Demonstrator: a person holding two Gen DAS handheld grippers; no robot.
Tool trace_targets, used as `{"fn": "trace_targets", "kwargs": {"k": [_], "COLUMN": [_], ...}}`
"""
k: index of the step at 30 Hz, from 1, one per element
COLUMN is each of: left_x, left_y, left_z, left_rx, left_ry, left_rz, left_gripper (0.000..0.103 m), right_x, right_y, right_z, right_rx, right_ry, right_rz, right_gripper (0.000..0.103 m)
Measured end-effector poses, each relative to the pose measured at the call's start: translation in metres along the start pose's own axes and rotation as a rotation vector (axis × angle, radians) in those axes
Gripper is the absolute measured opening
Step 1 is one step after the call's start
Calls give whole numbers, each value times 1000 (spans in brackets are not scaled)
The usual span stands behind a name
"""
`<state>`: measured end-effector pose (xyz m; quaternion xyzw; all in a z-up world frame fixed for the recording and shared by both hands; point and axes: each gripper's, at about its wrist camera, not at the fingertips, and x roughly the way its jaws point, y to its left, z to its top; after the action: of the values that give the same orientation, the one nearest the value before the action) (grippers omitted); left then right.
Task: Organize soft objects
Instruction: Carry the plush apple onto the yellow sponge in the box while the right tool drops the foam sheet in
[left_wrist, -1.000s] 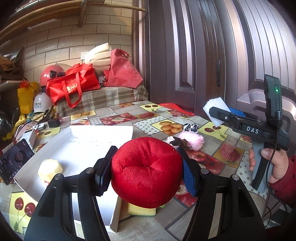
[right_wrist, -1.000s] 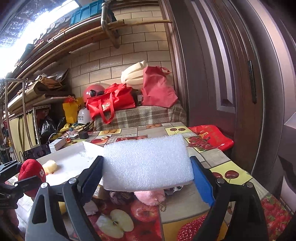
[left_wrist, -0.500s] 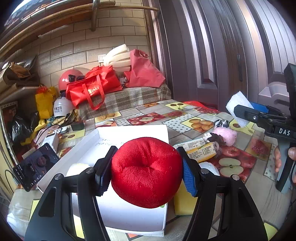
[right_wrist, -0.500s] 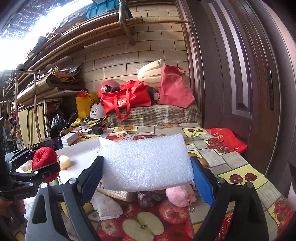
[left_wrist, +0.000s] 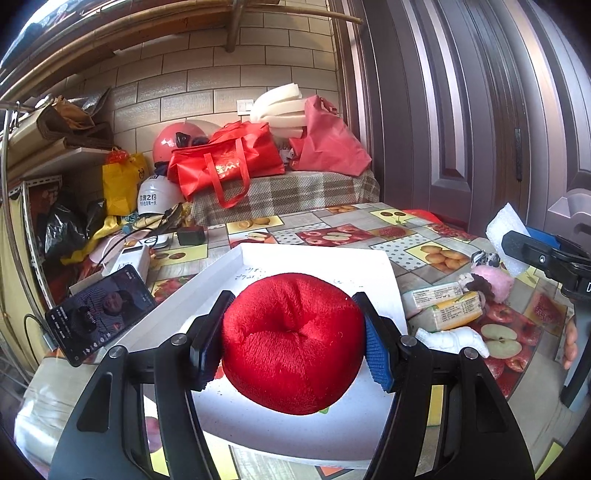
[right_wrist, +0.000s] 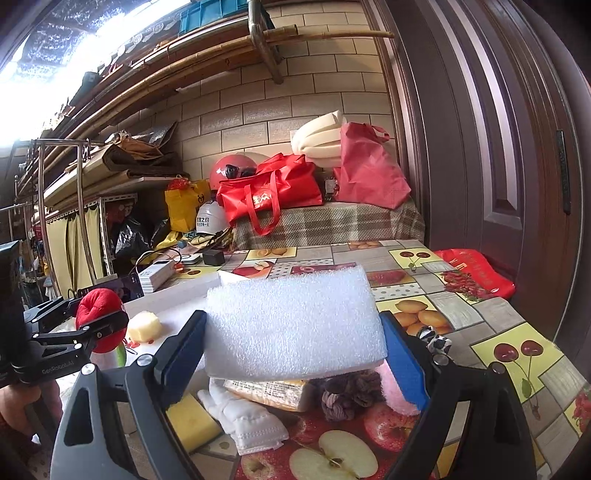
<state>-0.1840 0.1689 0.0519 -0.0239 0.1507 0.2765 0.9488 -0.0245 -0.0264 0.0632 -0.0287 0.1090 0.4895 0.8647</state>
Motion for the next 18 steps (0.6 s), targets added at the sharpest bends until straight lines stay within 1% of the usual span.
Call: {"fn": "trace_targets", "kwargs": {"k": [6,9,13,15,18], "left_x": [6,14,23,30,41], "left_y": [29,42,45,47,48], "left_z": [0,1,3,5,8], "left_rx": [-42,-70,-64,-63,-67], "left_ry": [-9,-1,-6,-4,9], "left_rz": [63,81,104,108,102], "left_gripper": [65,65,65,65,65], "right_x": [15,28,40,44,55], "right_y": [15,23,41,51,60], "right_z": [-1,-2,-3,-4,-4], "right_rx": [21,27,-12,-34,-31], "right_ry": [12,39,54,60,77], "right_rz": [28,42,63,77,95], "right_gripper": [90,90,90,90,90]}}
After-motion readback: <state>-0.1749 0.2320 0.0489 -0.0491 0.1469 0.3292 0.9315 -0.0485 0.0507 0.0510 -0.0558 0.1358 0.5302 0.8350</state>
